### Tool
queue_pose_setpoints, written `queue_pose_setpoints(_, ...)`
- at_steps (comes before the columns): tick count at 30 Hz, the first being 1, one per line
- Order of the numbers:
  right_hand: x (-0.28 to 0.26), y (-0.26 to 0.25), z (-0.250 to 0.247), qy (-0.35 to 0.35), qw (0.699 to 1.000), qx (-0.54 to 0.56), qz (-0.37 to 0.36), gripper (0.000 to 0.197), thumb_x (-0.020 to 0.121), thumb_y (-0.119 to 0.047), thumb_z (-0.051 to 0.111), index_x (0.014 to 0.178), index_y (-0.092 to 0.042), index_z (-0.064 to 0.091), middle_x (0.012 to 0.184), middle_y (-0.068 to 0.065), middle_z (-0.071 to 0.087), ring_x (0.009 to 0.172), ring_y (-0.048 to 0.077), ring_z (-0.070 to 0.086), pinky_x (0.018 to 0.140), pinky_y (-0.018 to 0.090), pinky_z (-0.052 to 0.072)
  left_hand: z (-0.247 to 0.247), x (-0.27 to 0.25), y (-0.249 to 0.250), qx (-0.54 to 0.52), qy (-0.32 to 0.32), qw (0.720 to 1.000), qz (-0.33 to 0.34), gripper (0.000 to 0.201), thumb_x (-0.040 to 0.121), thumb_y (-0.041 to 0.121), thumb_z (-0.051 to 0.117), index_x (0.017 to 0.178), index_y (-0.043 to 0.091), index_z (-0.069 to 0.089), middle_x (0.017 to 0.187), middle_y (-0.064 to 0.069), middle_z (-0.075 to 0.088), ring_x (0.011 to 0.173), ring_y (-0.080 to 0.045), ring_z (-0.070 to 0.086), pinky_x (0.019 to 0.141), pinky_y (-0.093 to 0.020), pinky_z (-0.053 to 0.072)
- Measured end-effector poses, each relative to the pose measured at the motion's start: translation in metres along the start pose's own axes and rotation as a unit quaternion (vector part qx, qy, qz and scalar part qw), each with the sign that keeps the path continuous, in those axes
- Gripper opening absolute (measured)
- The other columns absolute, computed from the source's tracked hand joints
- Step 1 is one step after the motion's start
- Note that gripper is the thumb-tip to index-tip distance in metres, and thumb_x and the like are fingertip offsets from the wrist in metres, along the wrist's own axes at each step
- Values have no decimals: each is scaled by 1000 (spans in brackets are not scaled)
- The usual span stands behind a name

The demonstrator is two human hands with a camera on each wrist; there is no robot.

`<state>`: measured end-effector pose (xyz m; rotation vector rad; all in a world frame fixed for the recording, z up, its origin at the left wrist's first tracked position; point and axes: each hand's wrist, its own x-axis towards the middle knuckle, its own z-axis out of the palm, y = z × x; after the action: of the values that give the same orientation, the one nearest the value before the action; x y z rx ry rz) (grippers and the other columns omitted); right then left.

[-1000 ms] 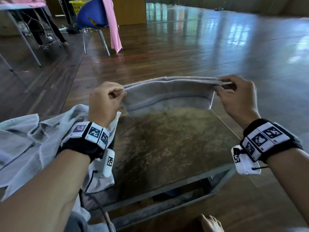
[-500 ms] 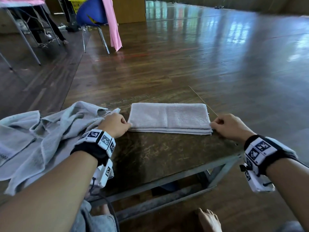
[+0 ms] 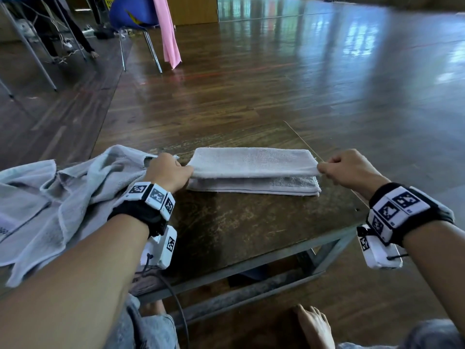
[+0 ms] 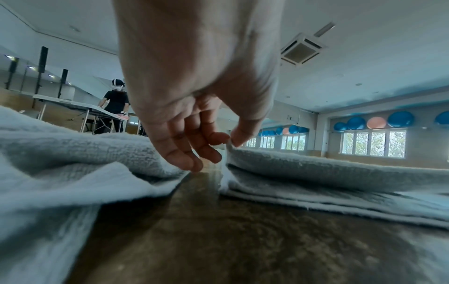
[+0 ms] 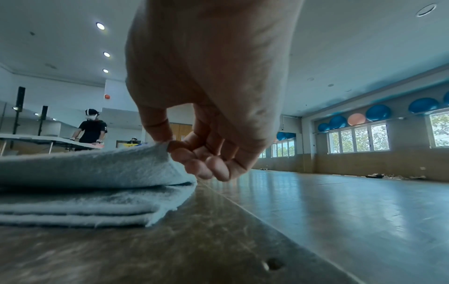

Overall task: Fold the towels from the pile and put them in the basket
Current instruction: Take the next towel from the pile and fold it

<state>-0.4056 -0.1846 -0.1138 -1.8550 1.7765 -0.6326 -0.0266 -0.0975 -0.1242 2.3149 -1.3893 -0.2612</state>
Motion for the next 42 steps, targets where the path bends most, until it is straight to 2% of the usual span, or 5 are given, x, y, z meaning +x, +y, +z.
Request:
queue_pose_setpoints(6, -18, 2, 9, -45, 988, -148, -5, 21, 79, -36, 71, 67, -20, 63, 77, -3, 66, 75, 19, 62, 67, 34, 50, 10, -12, -2, 48, 2, 997, 53, 19, 80, 30, 68, 76, 13, 62, 74, -1, 62, 66, -18, 57, 55, -29, 40)
queue_pose_setpoints(14, -36, -19, 38, -155, 945, -172, -232, 31, 97, -36, 56, 127, -31, 56, 132, -8, 52, 125, 17, 45, 106, 41, 40, 19, -27, 21, 107, -173, 961, 190, 43, 86, 21, 57, 127, 34, 54, 149, 2, 43, 134, -25, 41, 107, -46, 39)
queue_pose_setpoints(30, -108, -52, 43, -134, 945, -263, -138, 27, 90, -23, 36, 72, -22, 57, 87, -6, 60, 77, 18, 53, 104, 43, 33, -13, -83, 45, 125, -195, 960, 154, 18, 78, 21, 58, 68, 19, 73, 73, 1, 72, 68, -19, 69, 68, -35, 59)
queue_pose_setpoints(34, -113, -67, 63, 7, 949, -188, -254, 22, 95, -32, 45, 103, -21, 62, 113, -4, 55, 110, 19, 50, 99, 37, 37, 0, -87, 57, 46, -88, 971, 220, 17, 89, 31, 56, 103, 24, 61, 109, -1, 59, 99, -23, 61, 85, -42, 53)
queue_pose_setpoints(42, -108, -63, 110, -117, 944, -137, -277, 46, 105, -39, 33, 149, -24, 37, 161, -7, 32, 150, 14, 22, 121, 39, 19, 50, -102, 59, 146, -261, 932, 203, 68, 104, 42, 27, 158, 20, -9, 166, 4, -14, 153, -16, -14, 122, -51, -6)
